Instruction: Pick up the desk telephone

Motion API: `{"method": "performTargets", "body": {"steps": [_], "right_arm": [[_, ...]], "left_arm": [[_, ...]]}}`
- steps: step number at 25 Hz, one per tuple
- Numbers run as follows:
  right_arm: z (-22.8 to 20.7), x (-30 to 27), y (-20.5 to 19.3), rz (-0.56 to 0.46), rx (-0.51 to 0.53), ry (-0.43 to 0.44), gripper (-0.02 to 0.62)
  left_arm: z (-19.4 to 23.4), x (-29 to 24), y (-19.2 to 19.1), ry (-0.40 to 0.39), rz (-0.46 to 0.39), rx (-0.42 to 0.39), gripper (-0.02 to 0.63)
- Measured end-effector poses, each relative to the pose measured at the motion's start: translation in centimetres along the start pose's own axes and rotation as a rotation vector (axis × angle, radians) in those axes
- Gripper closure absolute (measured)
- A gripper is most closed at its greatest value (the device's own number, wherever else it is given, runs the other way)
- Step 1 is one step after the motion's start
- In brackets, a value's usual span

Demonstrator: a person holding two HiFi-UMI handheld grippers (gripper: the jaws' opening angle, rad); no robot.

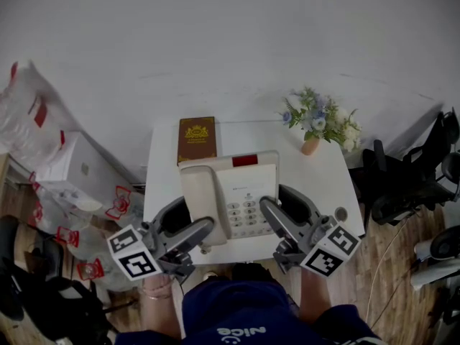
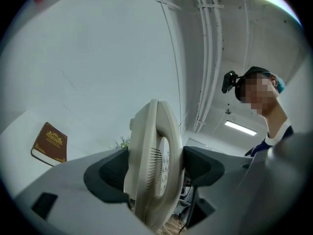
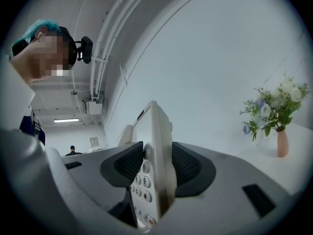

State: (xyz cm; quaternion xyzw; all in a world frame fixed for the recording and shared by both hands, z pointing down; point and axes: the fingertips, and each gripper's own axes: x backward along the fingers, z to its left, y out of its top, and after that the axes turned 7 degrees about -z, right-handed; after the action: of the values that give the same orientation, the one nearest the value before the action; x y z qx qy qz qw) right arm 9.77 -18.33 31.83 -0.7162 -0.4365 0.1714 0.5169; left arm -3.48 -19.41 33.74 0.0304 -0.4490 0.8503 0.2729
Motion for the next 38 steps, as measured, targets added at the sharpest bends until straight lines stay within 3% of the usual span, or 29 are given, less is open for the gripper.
{"method": "performTargets", "body": {"steps": [11,38], "right_arm": [[2.4,-0.4,2.8,-0.09,0.053,0.051,0.394],[1.7,-1.7,2.7,-0.105,0.057,0.031,0.396]], "left_arm": [[-2.9,-0.1,3.0,-0.047,-0.04,-0.123,0.242],[-1.5,-0.4,3.6,-0.041,-0.05,-0.102,0.242]]}}
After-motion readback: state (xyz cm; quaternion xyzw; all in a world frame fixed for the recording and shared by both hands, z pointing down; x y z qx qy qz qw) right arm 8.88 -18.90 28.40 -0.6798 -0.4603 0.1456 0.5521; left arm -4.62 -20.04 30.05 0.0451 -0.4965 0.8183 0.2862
